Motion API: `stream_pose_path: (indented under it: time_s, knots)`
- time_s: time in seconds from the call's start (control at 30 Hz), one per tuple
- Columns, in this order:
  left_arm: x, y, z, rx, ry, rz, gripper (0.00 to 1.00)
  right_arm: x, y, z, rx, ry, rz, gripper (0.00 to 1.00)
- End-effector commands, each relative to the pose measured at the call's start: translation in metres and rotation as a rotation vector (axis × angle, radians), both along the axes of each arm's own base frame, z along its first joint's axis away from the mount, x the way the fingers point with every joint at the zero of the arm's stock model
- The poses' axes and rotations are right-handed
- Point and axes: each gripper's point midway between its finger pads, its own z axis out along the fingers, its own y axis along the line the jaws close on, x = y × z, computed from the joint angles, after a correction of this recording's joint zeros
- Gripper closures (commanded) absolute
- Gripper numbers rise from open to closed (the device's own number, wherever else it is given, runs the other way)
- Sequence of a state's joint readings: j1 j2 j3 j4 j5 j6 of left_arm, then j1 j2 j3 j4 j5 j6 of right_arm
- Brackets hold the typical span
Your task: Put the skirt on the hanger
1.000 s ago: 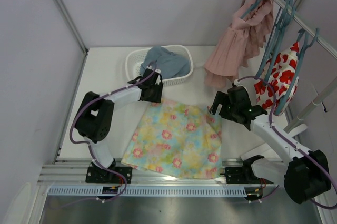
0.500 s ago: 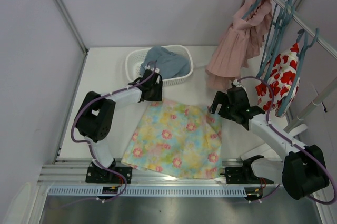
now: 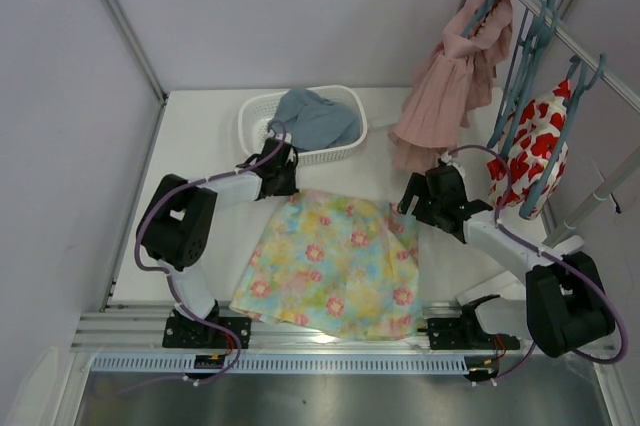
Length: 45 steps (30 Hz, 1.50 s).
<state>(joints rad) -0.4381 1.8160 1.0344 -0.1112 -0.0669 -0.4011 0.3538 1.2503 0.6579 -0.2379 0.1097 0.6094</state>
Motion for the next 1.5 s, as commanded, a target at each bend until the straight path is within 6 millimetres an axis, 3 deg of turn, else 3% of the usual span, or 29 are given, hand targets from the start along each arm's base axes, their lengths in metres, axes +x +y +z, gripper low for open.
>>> stream_pose_path:
  time_s: [0.0,0.23,0.33,0.4,0.47,0.5,0.53,0.57,0.63,0.73,0.87,0.9,1.0,1.03,1.1,1.17,1.27,1.3,1.33,1.37,1.4,1.43,1.47]
  knots:
    - [0.003,-0.001,0.022,-0.055,-0.061,0.003,1.0,0.015,-0.005,-0.008,-0.009,-0.037,-0.048,0.09]
    - [0.0,0.002,0.027,-0.065,-0.074,0.0,1.0,0.024,-0.003,-0.03,-0.045,-0.003,-0.034,0.21]
    - [0.001,0.001,0.027,-0.064,-0.074,-0.006,1.0,0.028,-0.004,-0.031,-0.056,-0.01,-0.032,0.31]
    - [0.0,0.001,0.025,-0.063,-0.069,-0.007,1.0,0.03,-0.004,-0.032,-0.057,-0.022,-0.03,0.42]
    - [0.001,0.001,0.027,-0.065,-0.073,-0.007,1.0,0.031,-0.005,-0.033,-0.063,-0.027,-0.028,0.61]
    - [-0.001,0.001,0.025,-0.064,-0.07,-0.007,1.0,0.032,-0.005,-0.033,-0.068,-0.027,-0.028,0.71]
    - [-0.001,0.002,0.027,-0.061,-0.075,-0.009,1.0,0.032,-0.004,-0.033,-0.068,-0.025,-0.025,0.93]
    - [0.0,0.002,0.031,-0.06,-0.083,-0.009,1.0,0.032,-0.004,-0.031,-0.068,-0.029,-0.017,1.0]
    - [0.0,0.007,0.037,-0.04,-0.1,-0.005,1.0,0.032,0.001,-0.025,-0.054,-0.043,-0.002,1.0]
    - [-0.002,0.014,0.062,-0.035,-0.155,0.004,1.0,0.031,0.017,0.0,-0.018,-0.112,0.046,1.0]
    - [-0.01,0.022,0.111,-0.061,-0.255,0.023,1.0,0.02,0.05,0.054,0.069,-0.254,0.128,1.0]
    - [-0.015,0.025,0.134,-0.083,-0.306,0.03,1.0,0.012,0.065,0.078,0.103,-0.317,0.167,1.0]
    - [-0.028,0.038,0.161,-0.099,-0.368,0.075,1.0,-0.004,0.086,0.126,0.163,-0.449,0.225,1.0]
    - [-0.036,0.041,0.185,-0.134,-0.425,0.087,1.0,-0.013,0.099,0.138,0.182,-0.478,0.274,1.0]
    - [-0.046,0.048,0.206,-0.159,-0.475,0.107,1.0,-0.021,0.11,0.165,0.214,-0.538,0.317,1.0]
    - [-0.064,0.057,0.24,-0.2,-0.546,0.117,1.0,-0.033,0.124,0.212,0.261,-0.655,0.384,1.0]
    - [-0.088,0.071,0.288,-0.239,-0.647,0.131,1.0,-0.049,0.137,0.258,0.269,-0.776,0.481,1.0]
    - [-0.095,0.074,0.317,-0.261,-0.707,0.132,1.0,-0.052,0.139,0.292,0.286,-0.842,0.496,1.0]
    - [-0.102,0.079,0.325,-0.249,-0.722,0.128,1.0,-0.054,0.142,0.304,0.278,-0.866,0.517,1.0]
    - [-0.112,0.084,0.353,-0.27,-0.784,0.127,1.0,-0.055,0.143,0.32,0.273,-0.898,0.529,1.0]
    - [-0.117,0.088,0.362,-0.265,-0.805,0.125,1.0,-0.054,0.142,0.335,0.247,-0.939,0.541,1.0]
    - [-0.125,0.095,0.384,-0.261,-0.856,0.129,1.0,-0.055,0.138,0.367,0.256,-1.0,0.526,1.0]
    - [-0.132,0.101,0.4,-0.259,-0.887,0.136,1.0,-0.053,0.138,0.377,0.247,-1.019,0.522,1.0]
